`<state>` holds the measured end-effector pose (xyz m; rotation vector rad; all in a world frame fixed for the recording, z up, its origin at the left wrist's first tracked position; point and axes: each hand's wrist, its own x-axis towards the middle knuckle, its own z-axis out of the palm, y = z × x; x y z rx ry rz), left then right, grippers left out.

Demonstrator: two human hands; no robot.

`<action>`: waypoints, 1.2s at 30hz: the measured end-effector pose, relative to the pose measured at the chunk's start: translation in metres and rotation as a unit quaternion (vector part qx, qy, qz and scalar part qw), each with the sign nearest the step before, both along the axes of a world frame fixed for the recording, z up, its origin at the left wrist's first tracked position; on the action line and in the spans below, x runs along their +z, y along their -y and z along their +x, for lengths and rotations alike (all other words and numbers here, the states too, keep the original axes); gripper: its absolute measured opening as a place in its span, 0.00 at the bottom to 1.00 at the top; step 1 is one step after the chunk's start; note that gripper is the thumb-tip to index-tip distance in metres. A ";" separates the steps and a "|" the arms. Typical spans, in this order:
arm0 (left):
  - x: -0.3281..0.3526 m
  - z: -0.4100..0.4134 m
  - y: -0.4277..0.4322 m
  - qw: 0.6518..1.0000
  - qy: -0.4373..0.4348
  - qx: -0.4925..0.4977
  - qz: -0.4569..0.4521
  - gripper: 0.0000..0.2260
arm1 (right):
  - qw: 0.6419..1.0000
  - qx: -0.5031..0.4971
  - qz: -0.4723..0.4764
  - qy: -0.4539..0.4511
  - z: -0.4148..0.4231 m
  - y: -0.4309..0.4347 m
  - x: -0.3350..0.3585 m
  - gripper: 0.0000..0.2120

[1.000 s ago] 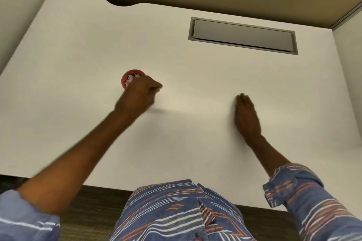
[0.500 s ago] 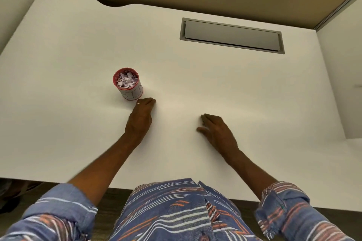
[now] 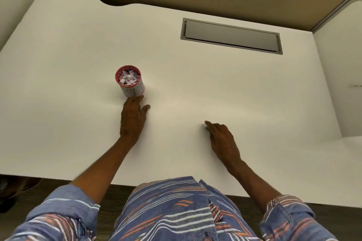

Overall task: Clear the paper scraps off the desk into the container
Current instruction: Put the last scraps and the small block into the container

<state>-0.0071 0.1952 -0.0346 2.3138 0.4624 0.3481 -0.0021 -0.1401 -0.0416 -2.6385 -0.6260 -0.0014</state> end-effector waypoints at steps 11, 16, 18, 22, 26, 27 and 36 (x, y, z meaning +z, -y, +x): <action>0.000 0.011 -0.005 0.999 -0.022 0.026 0.021 0.13 | 1.000 -0.016 -0.001 -0.025 -0.018 0.001 0.008 0.23; 0.006 0.017 -0.008 0.999 -0.035 0.010 0.041 0.10 | 1.000 -0.018 -0.009 -0.024 -0.022 0.000 0.009 0.23; 0.008 0.022 -0.009 0.997 -0.048 -0.008 0.060 0.10 | 1.000 -0.016 -0.012 -0.023 -0.023 -0.001 0.010 0.23; 0.014 0.028 -0.009 0.997 -0.053 -0.010 0.054 0.08 | 0.999 -0.021 -0.014 -0.021 -0.023 -0.002 0.011 0.23; 0.013 0.026 -0.003 0.998 -0.054 -0.003 0.033 0.12 | 0.999 -0.022 -0.014 -0.021 -0.024 -0.002 0.010 0.23; 0.011 0.026 -0.003 0.997 -0.060 -0.004 0.038 0.12 | 0.999 -0.025 -0.014 -0.021 -0.024 -0.002 0.010 0.22; 0.014 0.023 0.002 0.994 -0.074 -0.024 0.078 0.09 | 0.999 -0.029 -0.008 -0.010 -0.029 -0.005 0.012 0.22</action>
